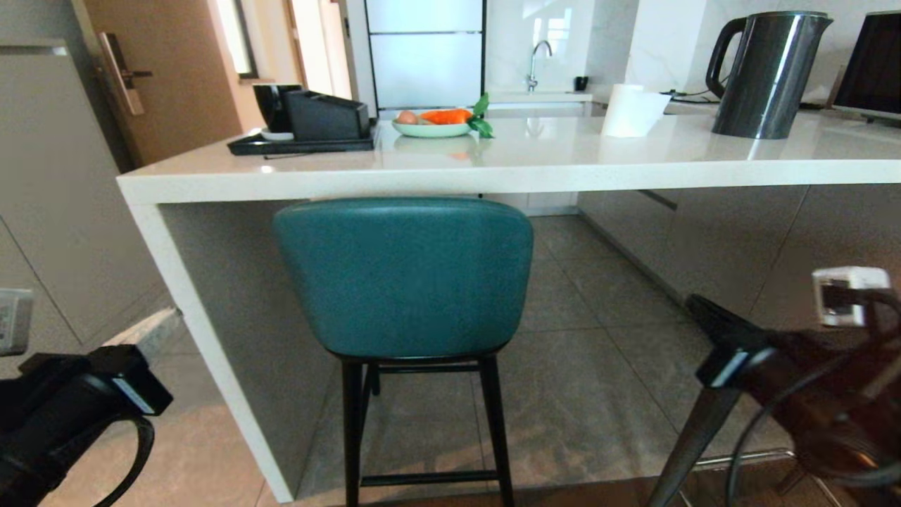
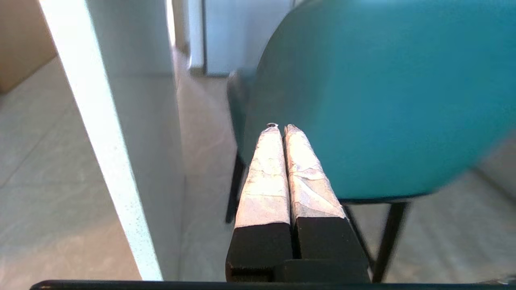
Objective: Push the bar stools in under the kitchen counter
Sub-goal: Push the gray chair back under the dining table
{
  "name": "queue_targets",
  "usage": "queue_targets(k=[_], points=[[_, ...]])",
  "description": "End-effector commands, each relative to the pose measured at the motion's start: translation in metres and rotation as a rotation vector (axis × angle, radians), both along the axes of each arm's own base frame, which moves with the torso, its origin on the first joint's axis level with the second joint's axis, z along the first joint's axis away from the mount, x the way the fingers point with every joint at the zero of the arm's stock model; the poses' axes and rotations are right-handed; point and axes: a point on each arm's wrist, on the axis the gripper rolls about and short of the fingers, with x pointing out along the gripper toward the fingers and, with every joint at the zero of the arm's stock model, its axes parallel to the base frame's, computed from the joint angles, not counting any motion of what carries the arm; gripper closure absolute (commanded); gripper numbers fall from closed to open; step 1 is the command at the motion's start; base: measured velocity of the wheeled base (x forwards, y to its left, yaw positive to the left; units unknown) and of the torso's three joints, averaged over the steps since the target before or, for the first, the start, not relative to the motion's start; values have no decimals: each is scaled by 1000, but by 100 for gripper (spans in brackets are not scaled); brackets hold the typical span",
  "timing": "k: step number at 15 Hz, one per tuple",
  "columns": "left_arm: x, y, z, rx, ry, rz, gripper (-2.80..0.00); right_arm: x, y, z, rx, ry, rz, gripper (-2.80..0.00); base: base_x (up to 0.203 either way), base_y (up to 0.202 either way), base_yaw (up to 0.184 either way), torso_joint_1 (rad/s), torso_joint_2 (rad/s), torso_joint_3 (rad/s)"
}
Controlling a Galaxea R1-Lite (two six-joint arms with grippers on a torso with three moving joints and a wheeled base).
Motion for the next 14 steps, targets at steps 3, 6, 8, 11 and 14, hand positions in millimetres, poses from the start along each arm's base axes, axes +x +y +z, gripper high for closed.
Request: queue_targets(k=[3, 6, 8, 11, 14], points=[[-89, 15, 10, 2, -91, 5, 0, -84, -51, 26, 57, -190, -109, 0, 0, 0, 0, 0, 0, 0], [-127, 20, 9, 28, -106, 26, 0, -121, -69, 22, -12, -235, -207, 0, 0, 0, 0, 0, 0, 0], [-157, 19, -1, 79, -120, -14, 0, -145, -76, 15, -72, -265, -263, 0, 0, 0, 0, 0, 0, 0], [-188, 18, -32, 113, -75, -31, 0, -181, -84, -4, -116, -311, -350, 0, 0, 0, 0, 0, 0, 0], [-179, 19, -66, 148, 69, -4, 0, -176, -84, -31, -165, -70, -348, 0, 0, 0, 0, 0, 0, 0]])
